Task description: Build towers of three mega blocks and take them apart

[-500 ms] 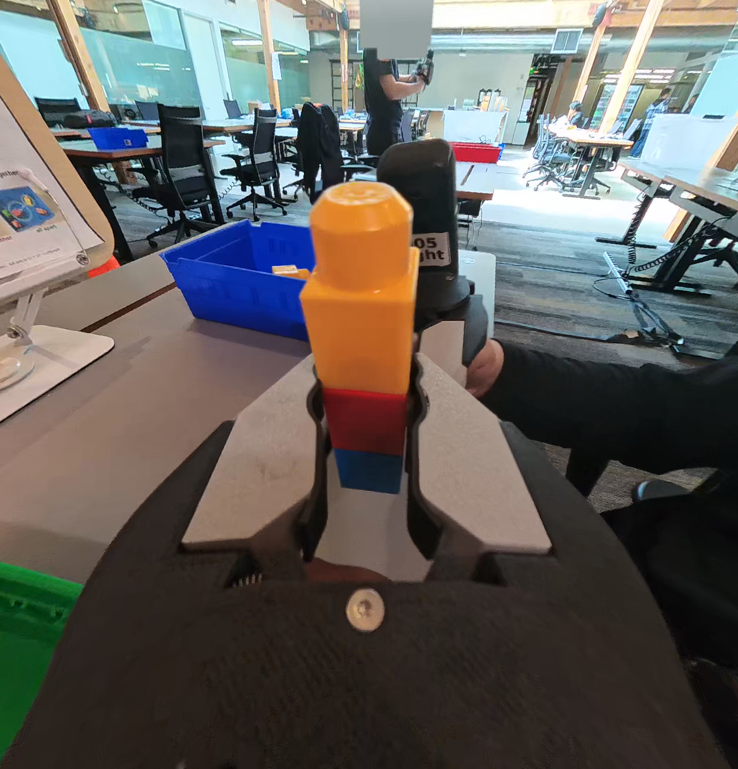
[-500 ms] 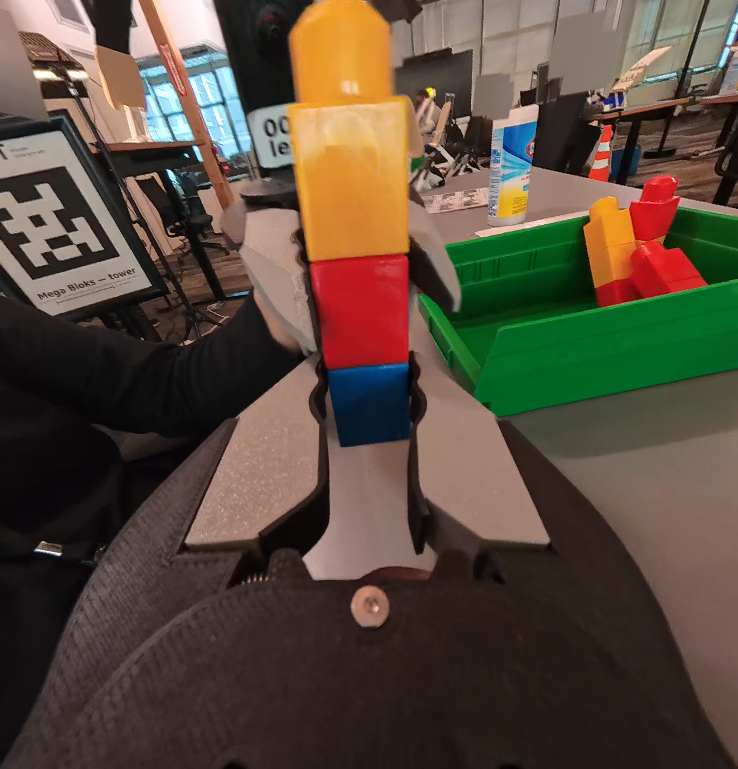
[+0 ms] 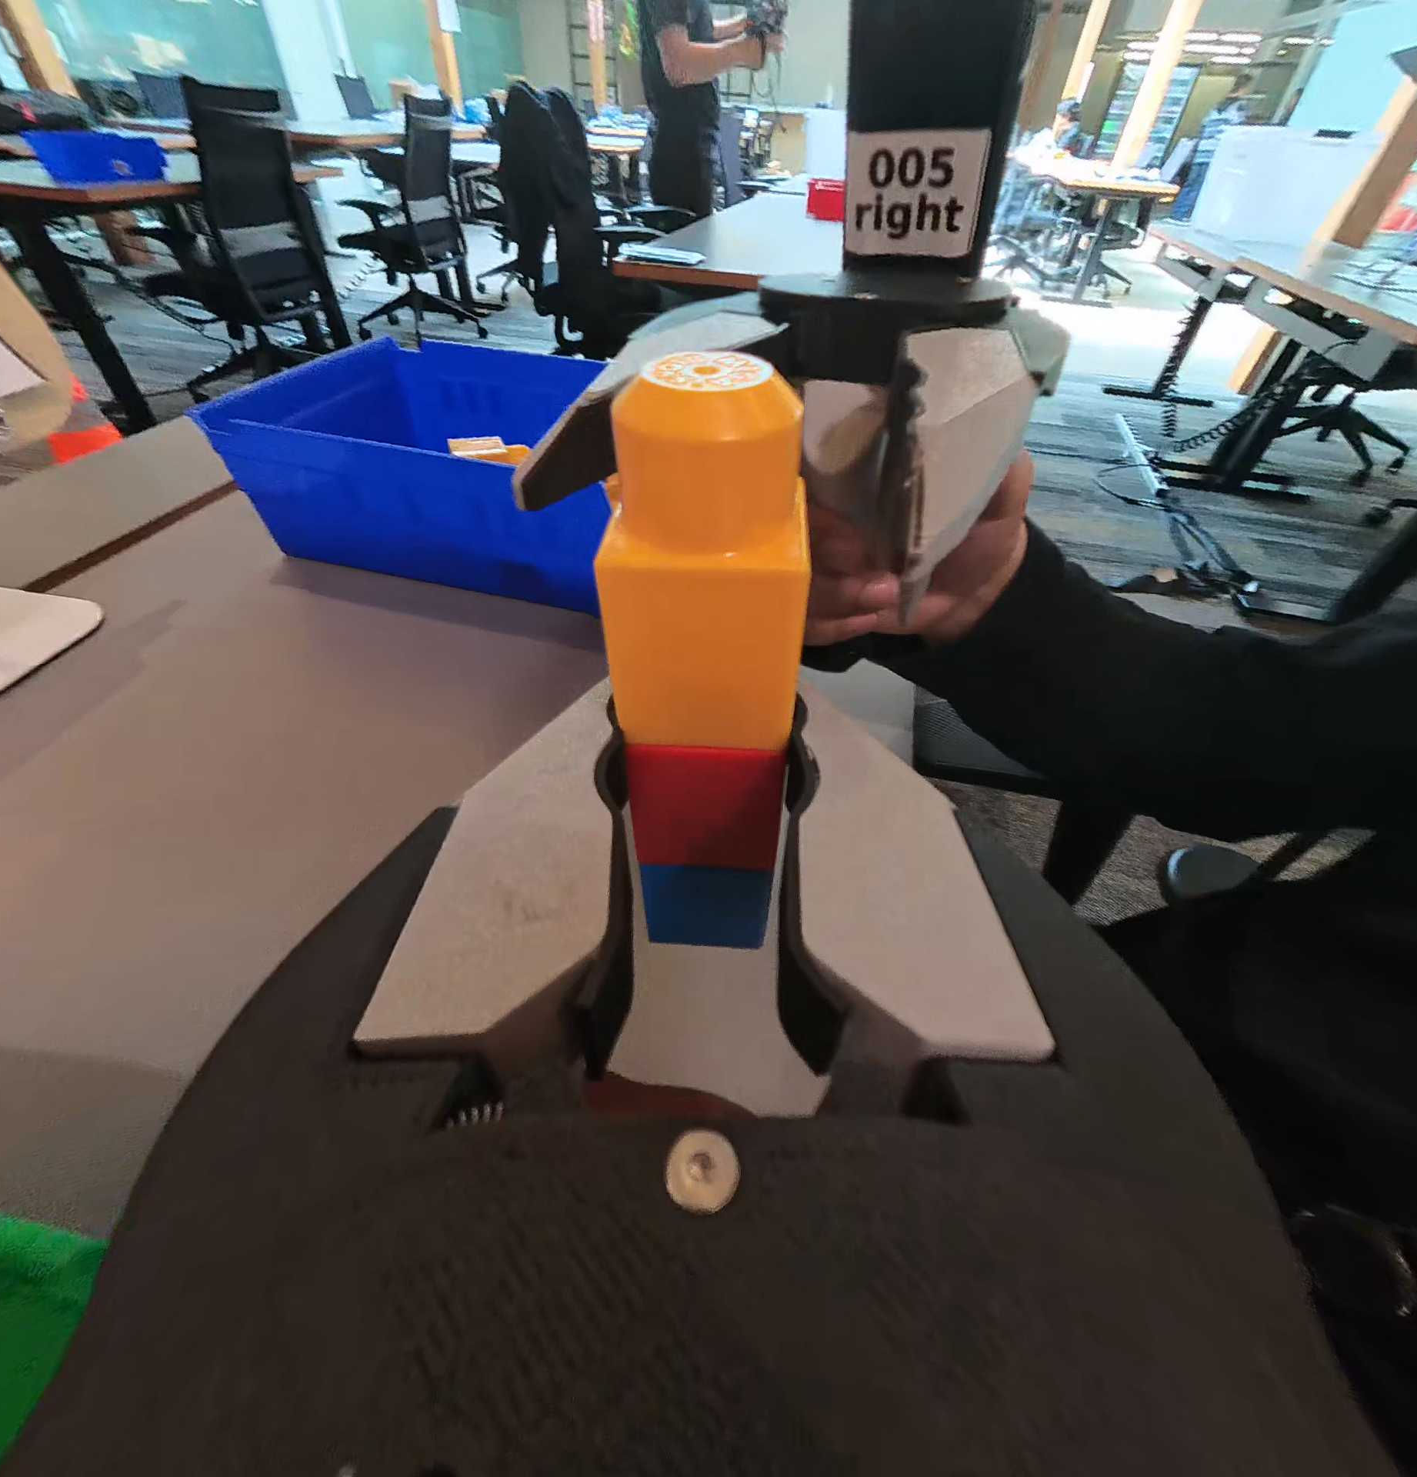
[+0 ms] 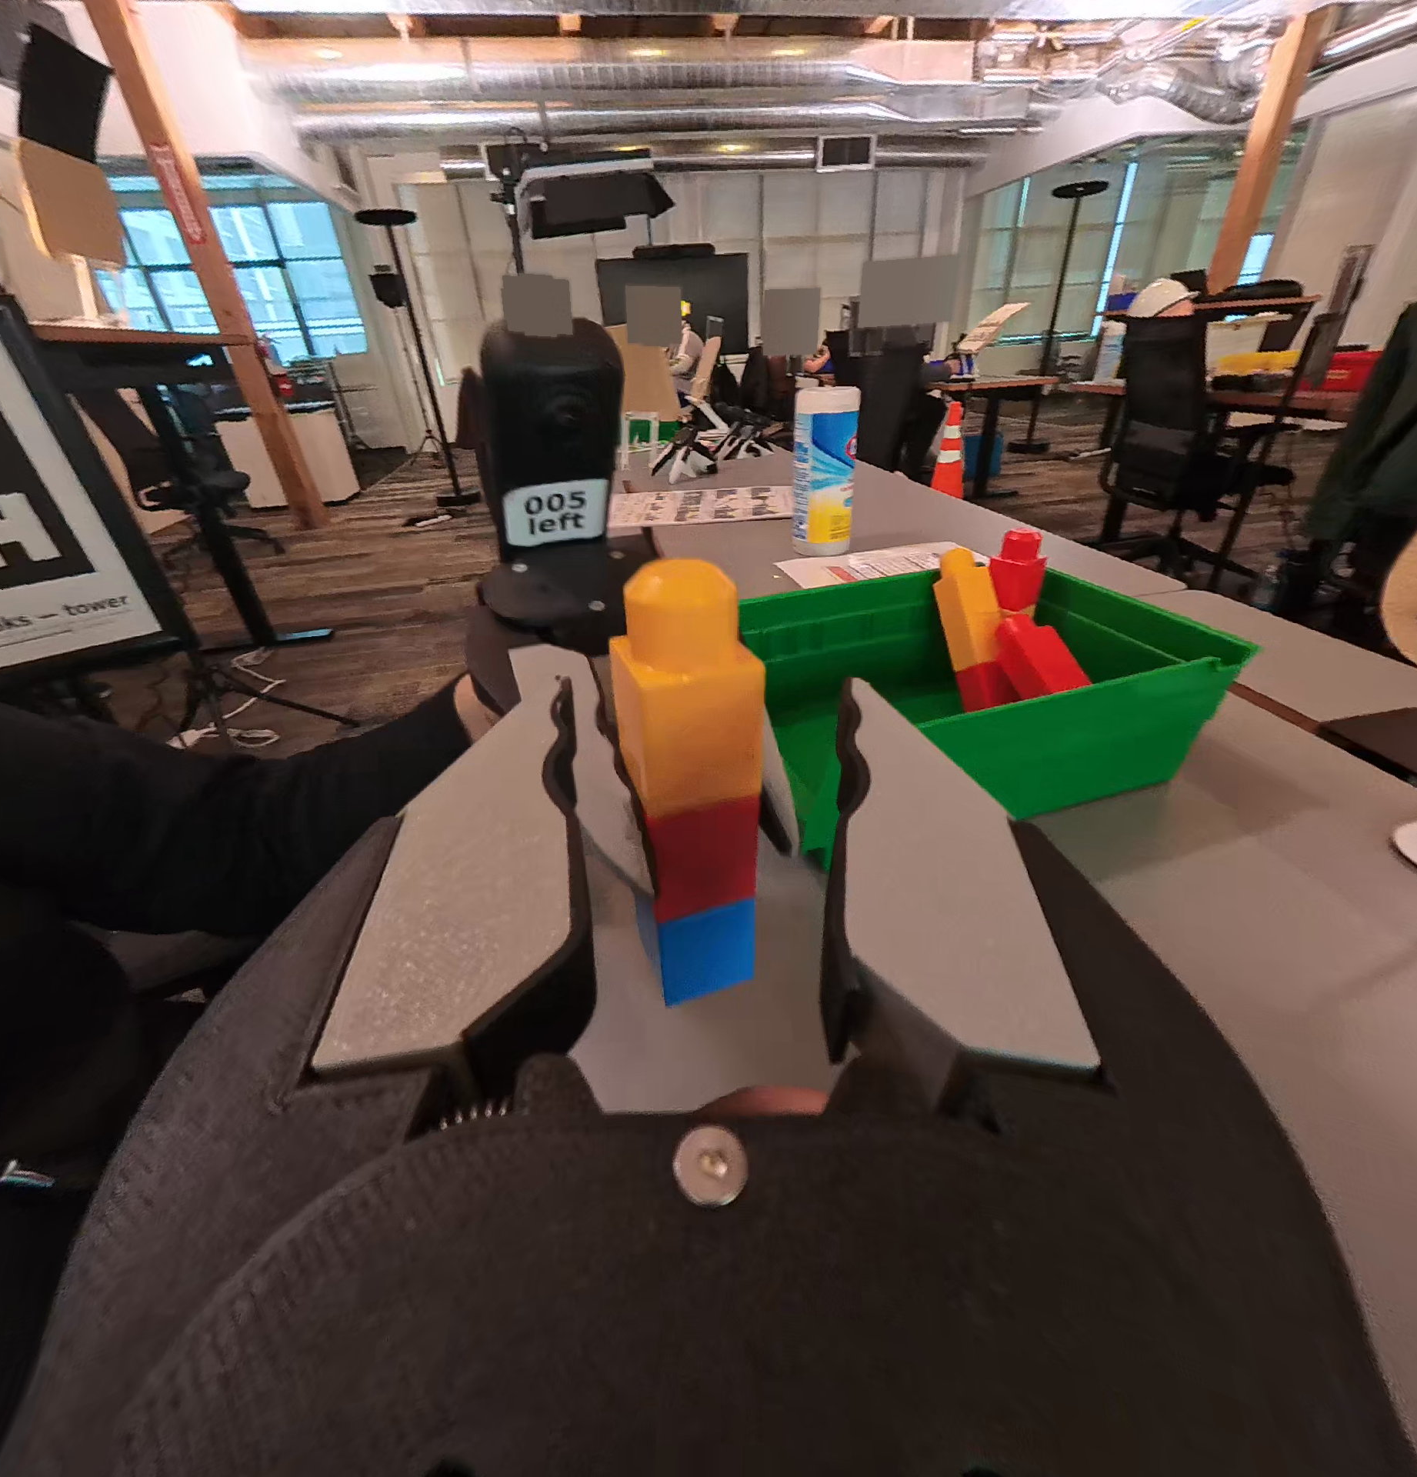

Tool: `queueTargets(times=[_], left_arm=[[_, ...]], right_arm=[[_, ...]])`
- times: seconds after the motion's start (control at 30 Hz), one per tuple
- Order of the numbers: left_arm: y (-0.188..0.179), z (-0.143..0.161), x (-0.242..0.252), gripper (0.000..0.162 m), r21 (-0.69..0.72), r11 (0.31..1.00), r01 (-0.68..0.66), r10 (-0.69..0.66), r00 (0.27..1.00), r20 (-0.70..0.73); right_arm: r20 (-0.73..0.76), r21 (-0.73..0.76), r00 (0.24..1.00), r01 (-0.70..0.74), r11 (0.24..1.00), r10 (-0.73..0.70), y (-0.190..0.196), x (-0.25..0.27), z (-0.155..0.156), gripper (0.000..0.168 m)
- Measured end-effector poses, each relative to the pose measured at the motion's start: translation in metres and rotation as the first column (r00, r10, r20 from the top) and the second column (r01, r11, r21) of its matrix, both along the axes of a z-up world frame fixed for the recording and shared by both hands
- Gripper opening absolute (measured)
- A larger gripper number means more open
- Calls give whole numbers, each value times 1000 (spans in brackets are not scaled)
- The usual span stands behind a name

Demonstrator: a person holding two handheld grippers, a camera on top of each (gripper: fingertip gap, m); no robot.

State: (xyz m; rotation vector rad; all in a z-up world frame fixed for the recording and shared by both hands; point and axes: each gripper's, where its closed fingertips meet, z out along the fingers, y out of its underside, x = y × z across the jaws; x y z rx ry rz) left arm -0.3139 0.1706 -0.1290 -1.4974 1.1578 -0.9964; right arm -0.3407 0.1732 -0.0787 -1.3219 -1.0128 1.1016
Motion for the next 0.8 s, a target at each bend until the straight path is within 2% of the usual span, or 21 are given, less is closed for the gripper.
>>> queueTargets(times=[0.13,0.2,0.33,0.53,0.57,0.6,0.8], left_arm=[[-6,-5,8,36,-20,999,41,-41,999,-1],[-6,-6,10,36,-18,999,48,-48,999,1],[-4,-11,10,36,-25,999,42,-42,999,-9],[-7,-12,12,36,-22,999,46,-46,999,-29],[-7,-13,13,36,-21,999,42,-42,999,-32],[-8,-14,13,36,-25,999,44,-45,998,-37],[-8,-16,13,36,-76,995,62,-64,998,-23]], right_arm=[[56,3,998,-18,1000,18,-4,-8,-10,63],[73,3,997,-30,1000,30,-4,-8,-14,57],[11,-41,998,-55,998,56,-3,-1,-7,52],[58,-82,994,-85,993,89,-3,-5,-20,57],[69,-86,993,-94,992,100,-5,-7,-23,55],[86,-86,988,-123,989,130,-9,-10,-27,38],[118,-60,989,-86,995,92,-7,-10,-28,35]])
